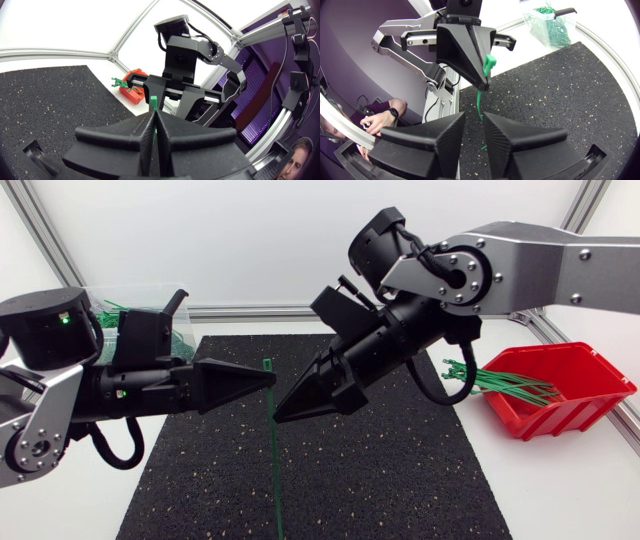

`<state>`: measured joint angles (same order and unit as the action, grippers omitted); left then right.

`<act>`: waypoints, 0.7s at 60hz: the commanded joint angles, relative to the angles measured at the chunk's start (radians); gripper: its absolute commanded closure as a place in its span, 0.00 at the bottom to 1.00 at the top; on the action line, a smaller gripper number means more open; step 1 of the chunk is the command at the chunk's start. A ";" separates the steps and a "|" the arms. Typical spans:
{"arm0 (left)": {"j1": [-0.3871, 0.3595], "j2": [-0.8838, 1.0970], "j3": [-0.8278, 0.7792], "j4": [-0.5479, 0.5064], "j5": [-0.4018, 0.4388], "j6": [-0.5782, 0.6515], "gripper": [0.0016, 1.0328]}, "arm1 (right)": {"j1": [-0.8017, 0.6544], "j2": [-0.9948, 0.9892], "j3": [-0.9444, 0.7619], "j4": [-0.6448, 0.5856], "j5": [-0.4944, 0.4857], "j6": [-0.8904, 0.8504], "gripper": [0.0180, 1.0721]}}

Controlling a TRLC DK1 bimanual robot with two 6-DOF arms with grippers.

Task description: Take a green cable tie from the red box, thread the tail through the head to close it, then place it in the transparent bin on the left.

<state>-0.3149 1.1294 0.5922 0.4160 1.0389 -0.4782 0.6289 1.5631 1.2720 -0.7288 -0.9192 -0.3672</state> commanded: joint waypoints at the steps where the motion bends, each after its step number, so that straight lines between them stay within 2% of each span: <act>1: 0.028 0.023 0.067 -0.020 0.026 -0.043 0.96 | -0.035 -0.029 -0.026 0.002 0.005 -0.016 0.39; 3: 0.039 0.032 0.086 -0.039 0.030 -0.051 0.96 | -0.060 -0.031 -0.023 0.000 0.005 -0.015 0.35; 8: 0.059 0.050 0.118 -0.066 0.047 -0.065 0.96 | -0.089 -0.025 -0.014 -0.006 0.022 -0.055 0.33; 9: 0.063 0.058 0.126 -0.069 0.052 -0.076 0.96 | -0.092 -0.025 -0.014 -0.008 0.031 -0.076 0.27; 11: 0.073 0.067 0.138 -0.075 0.058 -0.085 0.96 | -0.094 -0.026 -0.016 -0.009 0.039 -0.134 0.06; 12: 0.076 0.072 0.146 -0.082 0.059 -0.091 0.96 | -0.095 -0.026 -0.016 -0.009 0.039 -0.161 0.01; 16: 0.083 0.104 0.176 -0.111 0.066 -0.106 0.96 | -0.094 -0.031 -0.020 -0.009 0.039 -0.233 0.03; 27: 0.111 0.165 0.230 -0.181 0.084 -0.109 0.96 | -0.092 -0.028 -0.033 -0.015 0.056 -0.291 0.03; 33: 0.131 0.194 0.259 -0.221 0.098 -0.109 0.96 | -0.075 -0.026 -0.051 0.009 0.267 -0.361 0.03; 36: 0.143 0.216 0.278 -0.249 0.116 -0.109 0.96 | -0.078 -0.034 -0.071 0.060 0.310 -0.363 0.03; 42: 0.162 0.250 0.305 -0.284 0.150 -0.111 0.96 | -0.086 -0.029 -0.054 0.062 0.387 -0.360 0.03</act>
<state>-0.1703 1.3434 0.8501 0.1513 1.1561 -0.5655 0.5442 1.5436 1.2263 -0.6769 -0.5636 -0.6983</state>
